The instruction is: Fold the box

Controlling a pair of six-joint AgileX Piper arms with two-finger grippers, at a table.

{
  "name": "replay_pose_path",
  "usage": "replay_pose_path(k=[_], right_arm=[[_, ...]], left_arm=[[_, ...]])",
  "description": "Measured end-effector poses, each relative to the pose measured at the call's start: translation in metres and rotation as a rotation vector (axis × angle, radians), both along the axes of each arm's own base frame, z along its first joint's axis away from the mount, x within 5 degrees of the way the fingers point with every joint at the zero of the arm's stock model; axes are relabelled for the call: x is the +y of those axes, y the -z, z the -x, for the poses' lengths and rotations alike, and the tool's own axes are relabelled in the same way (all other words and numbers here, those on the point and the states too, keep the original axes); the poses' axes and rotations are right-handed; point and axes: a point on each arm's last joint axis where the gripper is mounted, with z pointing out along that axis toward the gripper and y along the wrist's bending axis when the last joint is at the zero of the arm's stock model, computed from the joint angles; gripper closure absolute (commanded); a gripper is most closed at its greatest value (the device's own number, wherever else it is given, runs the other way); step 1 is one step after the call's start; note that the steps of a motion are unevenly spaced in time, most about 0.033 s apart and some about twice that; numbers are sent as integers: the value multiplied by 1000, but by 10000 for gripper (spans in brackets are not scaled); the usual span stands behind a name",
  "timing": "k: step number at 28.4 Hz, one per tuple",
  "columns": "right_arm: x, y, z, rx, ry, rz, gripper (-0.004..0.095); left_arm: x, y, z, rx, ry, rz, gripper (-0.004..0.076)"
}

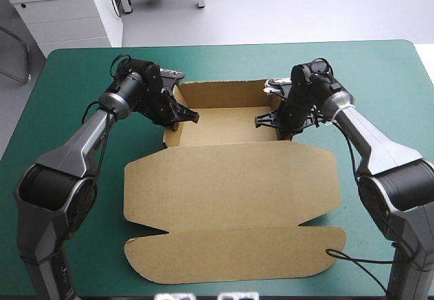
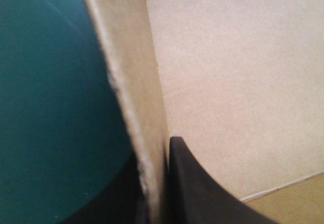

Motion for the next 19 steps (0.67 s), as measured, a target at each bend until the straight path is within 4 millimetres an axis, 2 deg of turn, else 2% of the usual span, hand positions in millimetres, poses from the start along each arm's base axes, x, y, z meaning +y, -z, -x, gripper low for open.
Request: replay_pose_path(k=[3,7,9,11,13,14,15,17,19], right_arm=[[1,9,-2,29,-1,5,922],[2,10,-3,32,-1,2,921],[2,10,-3,32,-2,2,913],[2,10,-3,31,-7,3,857],[2,10,-3,25,-22,6,723],[2,11,-3,23,-34,8,560],[4,12,-4,29,-48,-4,459],[6,12,-3,34,-58,-29,267],[9,12,-2,40,-69,-54,131]], left_arm=[[-2,13,-4,30,1,-13,731],[-1,13,-5,27,7,-20,713],[-1,13,-5,25,17,-22,643],[-1,13,-5,20,45,-29,538],[-1,13,-5,18,70,-35,386],[-1,13,-4,18,84,-35,256],[-2,14,-4,24,93,-33,206],[-2,14,-3,27,90,-33,164],[-2,12,-3,26,77,-30,166]])
